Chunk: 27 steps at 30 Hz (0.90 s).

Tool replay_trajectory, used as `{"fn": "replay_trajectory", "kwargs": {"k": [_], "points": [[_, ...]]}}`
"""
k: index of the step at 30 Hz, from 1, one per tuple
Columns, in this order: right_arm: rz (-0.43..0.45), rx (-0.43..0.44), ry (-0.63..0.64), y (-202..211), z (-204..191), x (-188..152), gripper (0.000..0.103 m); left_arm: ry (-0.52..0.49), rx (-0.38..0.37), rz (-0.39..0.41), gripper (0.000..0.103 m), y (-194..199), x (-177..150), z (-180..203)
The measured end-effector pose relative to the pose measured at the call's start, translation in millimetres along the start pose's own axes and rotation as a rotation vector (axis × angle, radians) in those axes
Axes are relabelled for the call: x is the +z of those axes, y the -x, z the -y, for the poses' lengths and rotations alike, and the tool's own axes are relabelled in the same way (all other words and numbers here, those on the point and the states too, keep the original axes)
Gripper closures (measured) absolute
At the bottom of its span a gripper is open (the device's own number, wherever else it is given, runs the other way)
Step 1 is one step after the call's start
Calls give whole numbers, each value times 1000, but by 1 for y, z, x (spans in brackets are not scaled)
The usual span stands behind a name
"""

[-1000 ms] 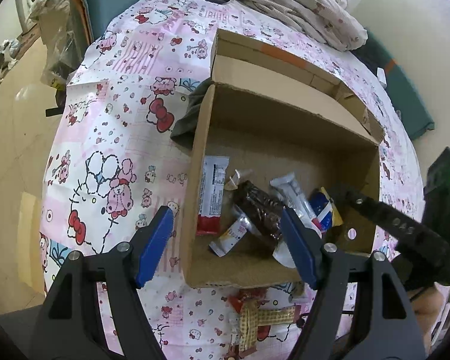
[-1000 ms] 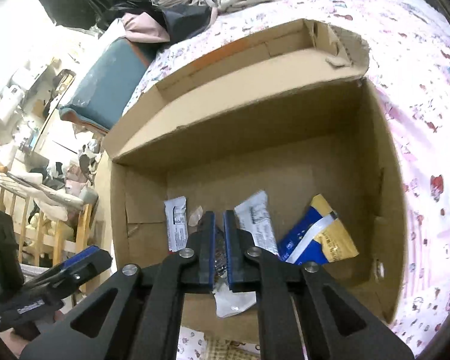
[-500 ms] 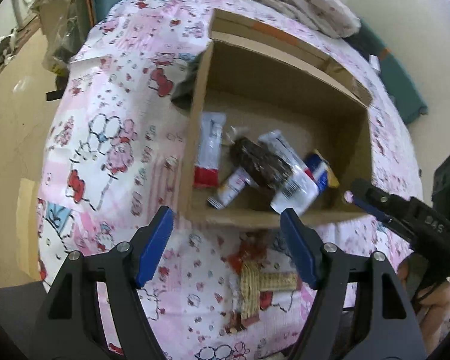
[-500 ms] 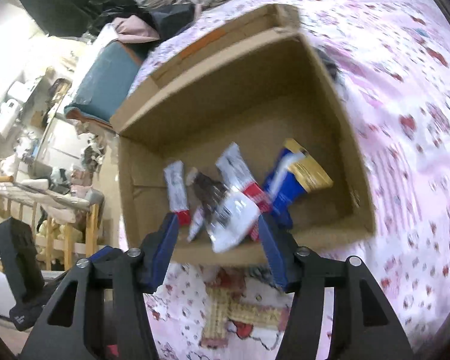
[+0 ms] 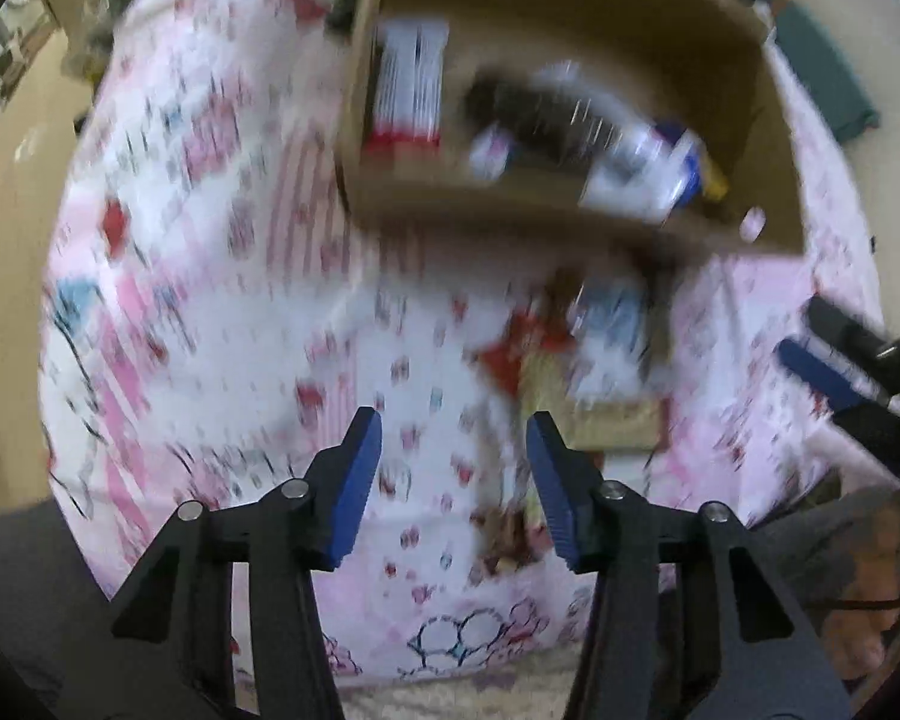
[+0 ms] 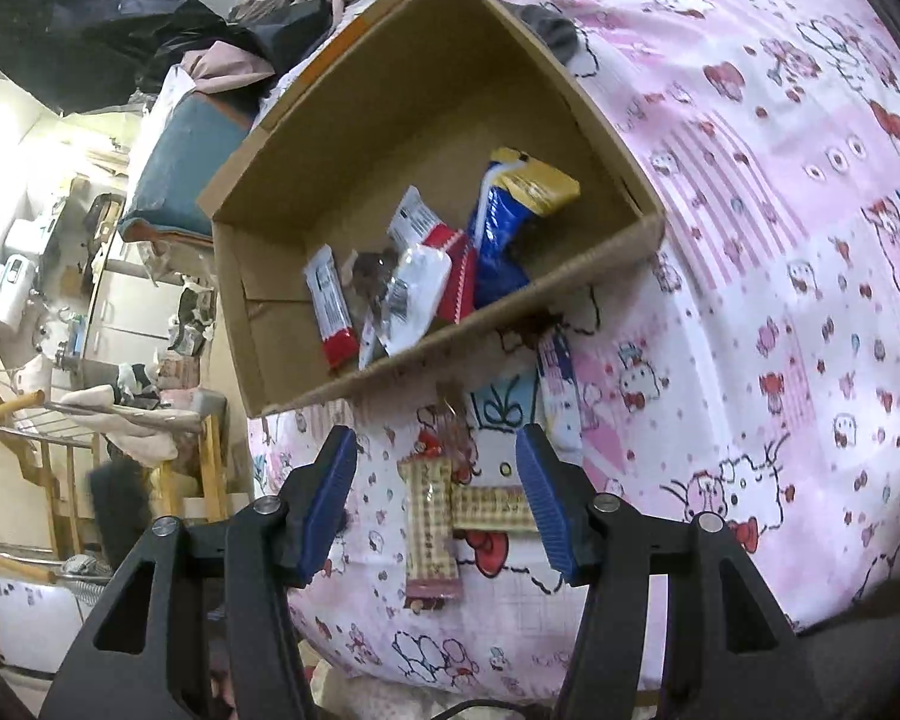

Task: Organize snacks
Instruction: 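Move both open grippers back over the wafer packs beside the box, then grasp a small white bar with the left gripper while the right grasps a wafer pack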

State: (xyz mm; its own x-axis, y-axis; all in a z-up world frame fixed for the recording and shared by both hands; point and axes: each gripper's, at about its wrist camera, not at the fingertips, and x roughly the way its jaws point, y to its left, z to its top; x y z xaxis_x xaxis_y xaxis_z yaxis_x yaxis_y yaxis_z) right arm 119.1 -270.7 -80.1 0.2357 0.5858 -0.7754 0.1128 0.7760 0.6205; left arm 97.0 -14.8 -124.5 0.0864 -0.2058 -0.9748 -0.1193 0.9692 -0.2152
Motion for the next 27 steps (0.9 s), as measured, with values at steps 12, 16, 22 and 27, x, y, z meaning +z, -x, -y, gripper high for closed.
{"fn": "replay_trajectory", "kwargs": {"k": [12, 16, 22, 27], "points": [[-11, -55, 9, -7, 16, -13, 42, -77, -6, -91, 62, -40, -17, 27], [-18, -50, -16, -10, 19, -12, 42, -116, 28, -97, 63, -48, -20, 36], [-37, -67, -22, -19, 20, -10, 42, -130, 50, -61, 92, -39, -24, 43], [-148, -32, 62, -44, 1, -18, 48, -78, 69, -35, 92, -21, -24, 29]]}}
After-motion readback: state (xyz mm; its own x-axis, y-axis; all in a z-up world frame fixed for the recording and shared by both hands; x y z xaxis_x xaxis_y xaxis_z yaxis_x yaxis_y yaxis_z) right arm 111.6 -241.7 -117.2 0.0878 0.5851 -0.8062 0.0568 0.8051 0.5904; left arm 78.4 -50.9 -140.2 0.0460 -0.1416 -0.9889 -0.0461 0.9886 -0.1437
